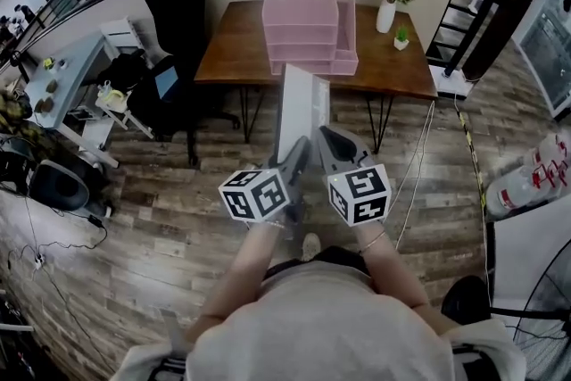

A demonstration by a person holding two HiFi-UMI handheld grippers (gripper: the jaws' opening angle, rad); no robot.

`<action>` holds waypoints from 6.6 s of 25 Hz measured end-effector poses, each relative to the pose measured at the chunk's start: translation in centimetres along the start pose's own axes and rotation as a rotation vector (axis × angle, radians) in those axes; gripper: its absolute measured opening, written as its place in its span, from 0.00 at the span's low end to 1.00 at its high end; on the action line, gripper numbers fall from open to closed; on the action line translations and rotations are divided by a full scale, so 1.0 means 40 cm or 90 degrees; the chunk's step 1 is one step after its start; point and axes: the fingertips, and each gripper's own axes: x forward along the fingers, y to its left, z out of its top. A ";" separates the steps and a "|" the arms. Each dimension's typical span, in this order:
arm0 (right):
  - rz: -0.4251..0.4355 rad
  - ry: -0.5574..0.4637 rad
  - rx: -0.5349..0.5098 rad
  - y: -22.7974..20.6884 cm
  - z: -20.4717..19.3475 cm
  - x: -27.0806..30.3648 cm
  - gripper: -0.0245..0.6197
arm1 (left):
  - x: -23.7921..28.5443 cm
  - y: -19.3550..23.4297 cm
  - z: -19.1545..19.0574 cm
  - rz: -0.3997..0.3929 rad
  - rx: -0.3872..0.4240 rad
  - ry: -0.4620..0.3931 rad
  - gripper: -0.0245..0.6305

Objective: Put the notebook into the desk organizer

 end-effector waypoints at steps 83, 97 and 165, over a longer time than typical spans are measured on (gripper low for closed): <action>-0.101 0.127 0.031 -0.406 -0.142 0.592 0.05 | 0.610 0.526 0.189 -0.094 -0.435 0.024 0.06; -0.037 0.146 0.023 -0.458 -0.145 0.638 0.05 | 0.695 0.576 0.213 -0.057 -0.458 -0.025 0.08; -0.029 0.125 0.036 -0.508 -0.134 0.704 0.05 | 0.713 0.603 0.224 -0.054 -0.372 0.016 0.07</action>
